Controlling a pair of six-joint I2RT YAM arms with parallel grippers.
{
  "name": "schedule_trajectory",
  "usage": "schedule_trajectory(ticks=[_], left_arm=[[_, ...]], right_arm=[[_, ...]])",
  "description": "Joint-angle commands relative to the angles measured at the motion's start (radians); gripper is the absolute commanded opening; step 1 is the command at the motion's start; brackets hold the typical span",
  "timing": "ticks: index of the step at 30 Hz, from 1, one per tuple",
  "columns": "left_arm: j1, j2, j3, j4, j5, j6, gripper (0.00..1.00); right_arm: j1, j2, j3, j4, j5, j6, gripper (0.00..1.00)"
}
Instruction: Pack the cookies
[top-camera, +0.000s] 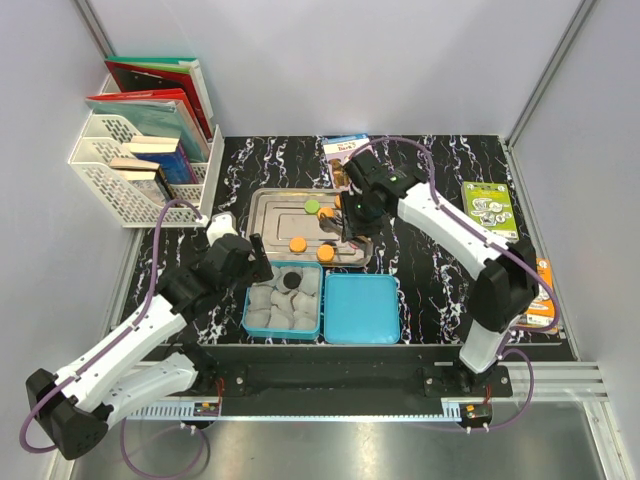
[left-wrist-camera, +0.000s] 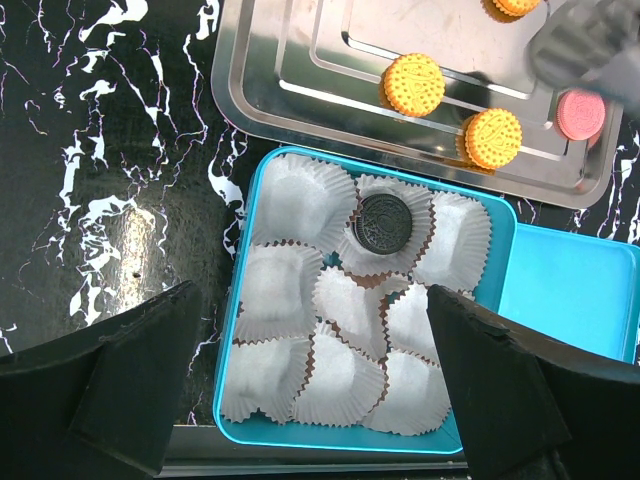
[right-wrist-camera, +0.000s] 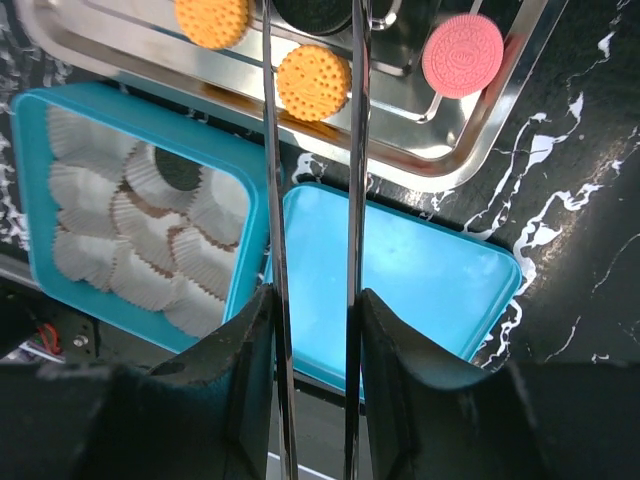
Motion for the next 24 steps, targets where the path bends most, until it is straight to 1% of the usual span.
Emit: schedule_trajectory(ticks=[1, 4, 8, 12, 15, 16, 20, 24], left_arm=[[0.004, -0.01, 0.004, 0.037, 0.011, 0.011, 0.99], [0.002, -0.007, 0.007, 0.035, 0.013, 0.008, 0.99], [0.002, -0.002, 0.011, 0.037, 0.016, 0.005, 0.99], [0.004, 0.004, 0.014, 0.037, 0.021, 0.001, 0.99], [0.004, 0.009, 0.015, 0.035, 0.021, -0.002, 0.99], [0.004, 0.007, 0.014, 0.035, 0.019, -0.004, 0.99], [0.004, -0.008, 0.027, 0.028, 0.008, -0.004, 0.99], [0.004, -0.031, 0.052, 0.005, -0.012, -0.001, 0.99]], right_arm=[[0.004, -0.091, 0.097, -0.049, 0.027, -0.018, 0.15], [0.004, -0.116, 0.132, -0.079, 0.024, -0.023, 0.14], [0.015, -0.168, 0.155, -0.098, -0.045, -0.029, 0.13], [0.082, -0.196, 0.146, -0.135, -0.042, -0.032, 0.12], [0.179, -0.211, 0.133, -0.154, -0.019, -0.018, 0.11], [0.231, -0.212, 0.132, -0.162, -0.004, -0.011, 0.11], [0.298, -0.235, 0.098, -0.15, 0.013, 0.037, 0.11], [0.328, -0.263, 0.019, -0.118, 0.013, 0.064, 0.11]])
